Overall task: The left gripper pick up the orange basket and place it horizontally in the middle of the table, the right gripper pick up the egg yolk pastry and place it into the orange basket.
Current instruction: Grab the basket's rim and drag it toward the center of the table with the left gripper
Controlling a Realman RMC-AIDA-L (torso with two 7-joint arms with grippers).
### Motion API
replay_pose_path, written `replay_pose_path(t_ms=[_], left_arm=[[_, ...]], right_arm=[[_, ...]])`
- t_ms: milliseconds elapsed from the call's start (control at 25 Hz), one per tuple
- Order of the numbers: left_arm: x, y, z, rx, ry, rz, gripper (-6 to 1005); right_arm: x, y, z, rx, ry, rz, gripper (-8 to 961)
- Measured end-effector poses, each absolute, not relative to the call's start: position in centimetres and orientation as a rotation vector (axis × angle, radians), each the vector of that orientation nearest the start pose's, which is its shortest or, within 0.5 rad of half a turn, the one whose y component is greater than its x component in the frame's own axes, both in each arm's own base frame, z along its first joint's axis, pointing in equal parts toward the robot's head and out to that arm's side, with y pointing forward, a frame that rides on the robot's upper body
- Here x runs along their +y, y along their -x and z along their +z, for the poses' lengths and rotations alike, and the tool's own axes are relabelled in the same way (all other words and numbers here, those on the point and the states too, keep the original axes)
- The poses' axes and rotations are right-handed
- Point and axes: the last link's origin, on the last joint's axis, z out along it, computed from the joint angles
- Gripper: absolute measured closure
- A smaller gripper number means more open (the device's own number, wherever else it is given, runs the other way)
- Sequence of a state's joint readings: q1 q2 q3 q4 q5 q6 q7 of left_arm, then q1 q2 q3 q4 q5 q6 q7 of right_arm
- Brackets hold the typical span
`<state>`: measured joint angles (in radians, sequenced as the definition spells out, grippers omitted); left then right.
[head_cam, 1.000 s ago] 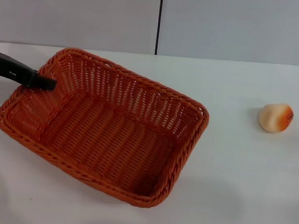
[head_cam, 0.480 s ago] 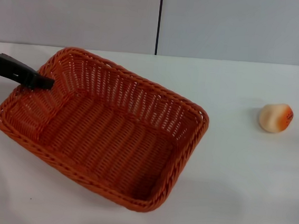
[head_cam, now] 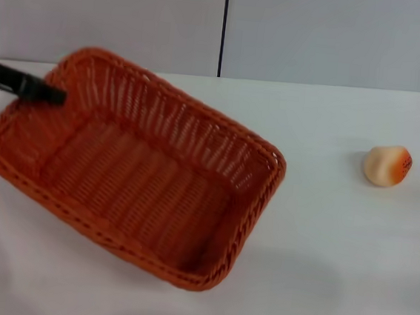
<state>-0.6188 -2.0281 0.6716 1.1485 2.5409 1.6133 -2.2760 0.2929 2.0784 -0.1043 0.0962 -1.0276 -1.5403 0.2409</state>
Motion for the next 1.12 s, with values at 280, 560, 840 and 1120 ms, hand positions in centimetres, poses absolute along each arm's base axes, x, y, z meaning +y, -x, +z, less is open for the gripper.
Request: replay_pose_path(t_ms=[280, 560, 840, 1120], left_arm=[[36.2, 24.8, 13.3, -1.389, 2.330, -0.350, 835], [34.3, 26.7, 15.2, -1.528, 2.194, -0.566, 831], [32.0, 28.5, 14.6, -1.638, 2.113, -0.626, 827], [30.3, 29.7, 11.9, -1.730, 2.085, -0.667, 823]], right_arm=[[25.4, -37.9, 4.3, 0.558, 1.156, 0.777, 283], [25.7, -37.8, 4.3, 0.556, 1.160, 0.781, 283], [26.4, -37.6, 4.3, 0.558, 1.170, 0.779, 282], [27.2, -37.6, 4.6, 0.551, 1.181, 0.768, 282]])
